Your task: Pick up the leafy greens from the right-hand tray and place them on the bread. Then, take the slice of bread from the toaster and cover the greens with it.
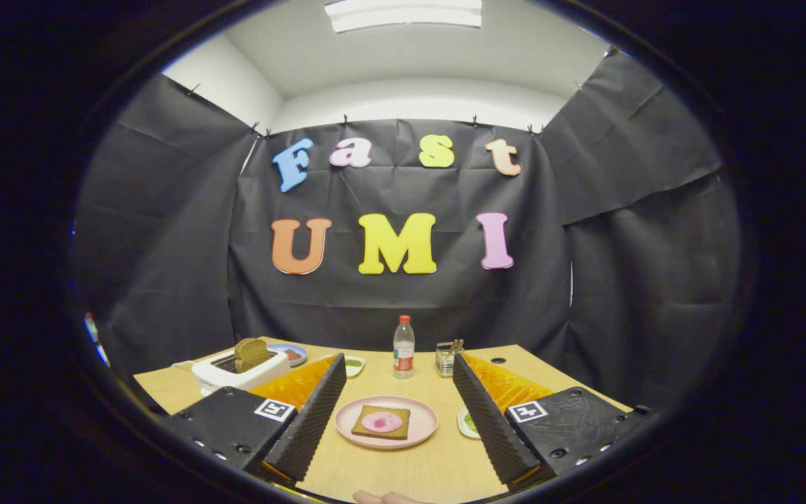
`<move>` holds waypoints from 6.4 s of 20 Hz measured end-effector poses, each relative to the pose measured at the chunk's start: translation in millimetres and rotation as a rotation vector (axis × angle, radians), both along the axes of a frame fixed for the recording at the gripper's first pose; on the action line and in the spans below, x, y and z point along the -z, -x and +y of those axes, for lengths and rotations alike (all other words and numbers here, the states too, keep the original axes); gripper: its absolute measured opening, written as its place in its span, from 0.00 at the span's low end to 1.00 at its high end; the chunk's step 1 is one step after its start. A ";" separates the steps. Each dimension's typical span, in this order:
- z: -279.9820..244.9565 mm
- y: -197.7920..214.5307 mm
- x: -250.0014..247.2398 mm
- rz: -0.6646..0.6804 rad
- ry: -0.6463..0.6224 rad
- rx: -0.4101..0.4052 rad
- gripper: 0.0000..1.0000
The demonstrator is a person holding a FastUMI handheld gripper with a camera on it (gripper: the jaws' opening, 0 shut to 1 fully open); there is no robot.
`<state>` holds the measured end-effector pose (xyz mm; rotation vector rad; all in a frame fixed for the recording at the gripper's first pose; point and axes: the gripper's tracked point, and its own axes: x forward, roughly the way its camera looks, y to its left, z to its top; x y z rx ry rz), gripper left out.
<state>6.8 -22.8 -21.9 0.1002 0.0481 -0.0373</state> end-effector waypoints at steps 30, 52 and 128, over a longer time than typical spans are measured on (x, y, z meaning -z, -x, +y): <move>-202.7 -207.0 194.2 0.444 -0.101 0.135 0.95; -234.9 -211.7 267.3 0.764 -0.181 0.106 0.01; 70.9 -161.8 92.6 0.309 -0.081 -0.059 0.96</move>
